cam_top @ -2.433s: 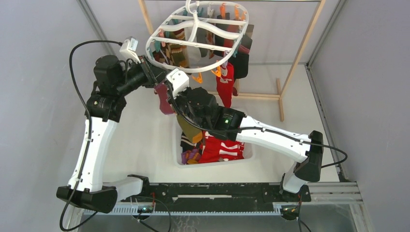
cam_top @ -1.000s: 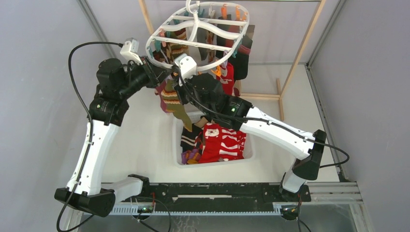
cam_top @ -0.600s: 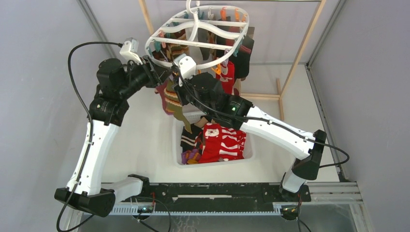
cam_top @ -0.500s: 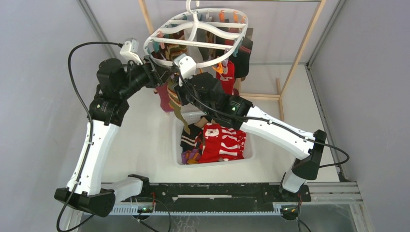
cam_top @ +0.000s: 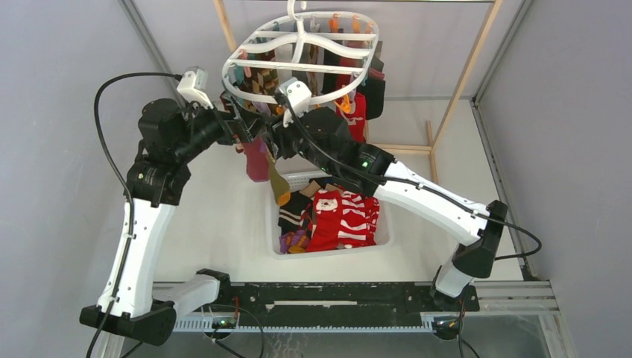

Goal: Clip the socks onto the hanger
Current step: Clamp the sock onto the hanger.

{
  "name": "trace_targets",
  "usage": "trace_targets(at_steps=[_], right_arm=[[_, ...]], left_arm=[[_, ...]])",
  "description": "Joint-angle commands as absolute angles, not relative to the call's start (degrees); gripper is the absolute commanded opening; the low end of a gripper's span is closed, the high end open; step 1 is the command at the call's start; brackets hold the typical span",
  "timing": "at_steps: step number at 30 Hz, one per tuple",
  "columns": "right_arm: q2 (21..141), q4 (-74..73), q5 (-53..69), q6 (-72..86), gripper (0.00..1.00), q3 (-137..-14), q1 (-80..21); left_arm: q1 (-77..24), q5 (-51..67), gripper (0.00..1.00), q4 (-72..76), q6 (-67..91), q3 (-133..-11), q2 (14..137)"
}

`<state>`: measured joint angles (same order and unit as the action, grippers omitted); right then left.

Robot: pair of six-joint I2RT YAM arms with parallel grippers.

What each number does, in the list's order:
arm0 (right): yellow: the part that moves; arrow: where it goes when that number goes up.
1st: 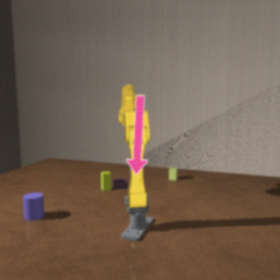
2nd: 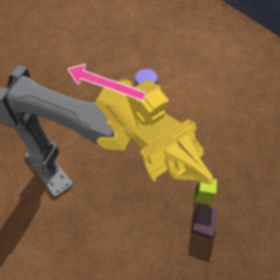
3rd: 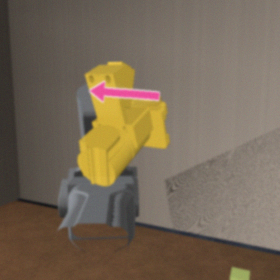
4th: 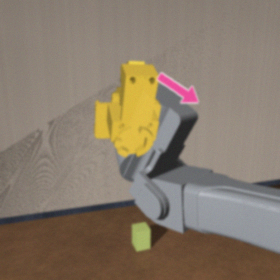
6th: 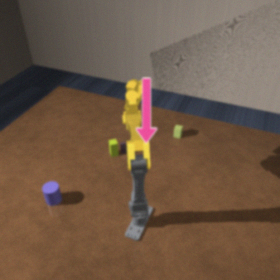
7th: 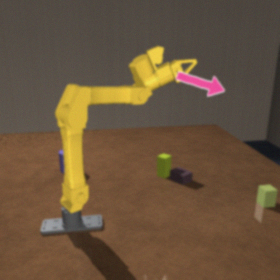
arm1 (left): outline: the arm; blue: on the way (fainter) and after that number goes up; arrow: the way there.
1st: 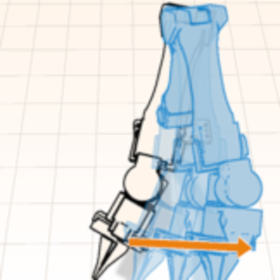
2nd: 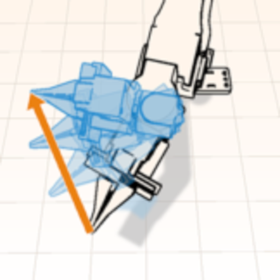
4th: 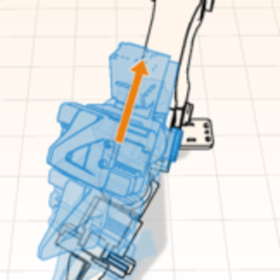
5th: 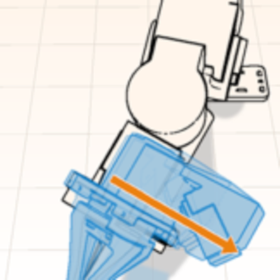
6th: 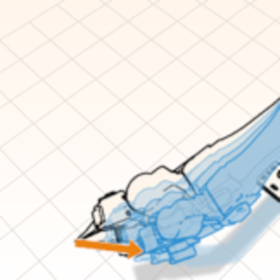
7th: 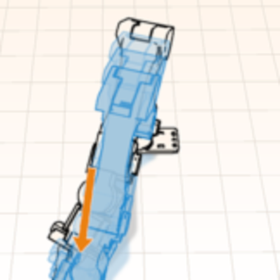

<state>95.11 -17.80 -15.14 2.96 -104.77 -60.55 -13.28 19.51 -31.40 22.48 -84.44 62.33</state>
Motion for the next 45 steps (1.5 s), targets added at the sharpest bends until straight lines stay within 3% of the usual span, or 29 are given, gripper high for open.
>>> trace_targets(at_steps=[1, 9, 16, 26, 45], right_arm=[[88.4, -12.8, -11.5, 7.6, 0.58, -99.5, -59.0], [74.1, 2.5, 1.0, 19.3, 0.64, -76.5, -52.4], [73.8, 8.1, 4.7, 23.3, 0.69, -71.8, -48.8], [79.9, 23.4, 9.7, 30.9, 0.74, -71.9, -44.8], [82.1, 32.4, 11.5, 35.9, 0.72, -68.9, -42.6]], left_arm=[[-12.3, 20.5, 1.0, -31.8, 21.6, -86.6, 60.2], [-11.6, 22.5, 0.82, -30.9, 21.7, -85.0, 59.7], [-11.6, 23.8, 0.69, -30.0, 21.9, -83.0, 59.8], [-11.6, 25.4, 0.67, -31.2, 21.2, -84.1, 59.2], [-11.6, 27.7, 0.68, -32.6, 21.9, -86.2, 58.7]])
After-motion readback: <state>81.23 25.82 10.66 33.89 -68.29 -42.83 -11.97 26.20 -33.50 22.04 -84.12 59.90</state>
